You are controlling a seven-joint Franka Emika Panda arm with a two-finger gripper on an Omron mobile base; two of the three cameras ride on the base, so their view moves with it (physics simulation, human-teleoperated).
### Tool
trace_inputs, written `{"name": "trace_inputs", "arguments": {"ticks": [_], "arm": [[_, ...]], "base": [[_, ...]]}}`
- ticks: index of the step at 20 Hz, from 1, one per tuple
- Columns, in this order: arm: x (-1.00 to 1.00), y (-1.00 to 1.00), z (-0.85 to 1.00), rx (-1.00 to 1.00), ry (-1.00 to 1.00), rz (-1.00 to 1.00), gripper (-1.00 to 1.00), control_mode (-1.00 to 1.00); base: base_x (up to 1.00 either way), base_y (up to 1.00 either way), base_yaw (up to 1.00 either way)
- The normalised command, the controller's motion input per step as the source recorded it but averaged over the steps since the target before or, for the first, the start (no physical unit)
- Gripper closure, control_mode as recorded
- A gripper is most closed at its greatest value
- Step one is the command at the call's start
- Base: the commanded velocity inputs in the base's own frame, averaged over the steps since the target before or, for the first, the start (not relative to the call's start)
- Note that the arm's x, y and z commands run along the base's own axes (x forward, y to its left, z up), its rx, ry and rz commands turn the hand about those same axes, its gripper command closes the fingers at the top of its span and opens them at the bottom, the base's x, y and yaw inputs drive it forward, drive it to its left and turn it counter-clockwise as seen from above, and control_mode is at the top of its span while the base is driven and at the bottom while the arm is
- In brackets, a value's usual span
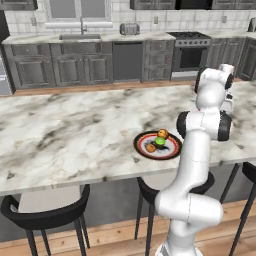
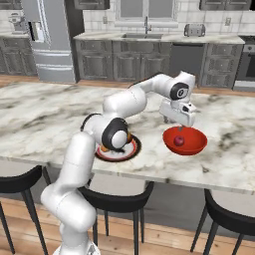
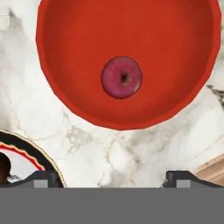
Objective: Take the fruits from the plate on the dining counter and place two fruits in each bowl.
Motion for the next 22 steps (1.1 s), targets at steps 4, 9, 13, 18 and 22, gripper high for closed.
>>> {"name": "trace_inputs", "arguments": {"ticks": [4,9,13,18,22], "arm": [[-0.89,1.00,0.00,-0.15,-0.08,0.03,-1.00,-1.00],[-0.74,1.00,-0.02,-0.07,-0.11,0.06,-1.00,-1.00],[-0.10,1.00,0.00,0.00,-0.22,0.05,-1.00,-1.00],[0.08,1.00,0.00,0.00,-0.16,0.02,-1.00,-1.00],[0.44,1.00,0.17,0.00,-0.05,0.00,-1.00,-1.00]], "base": [[0.00,0.00,0.00],[0.00,0.00,0.00],[0.00,0.00,0.00],[0.00,0.00,0.00],[0.00,0.00,0.00]]}}
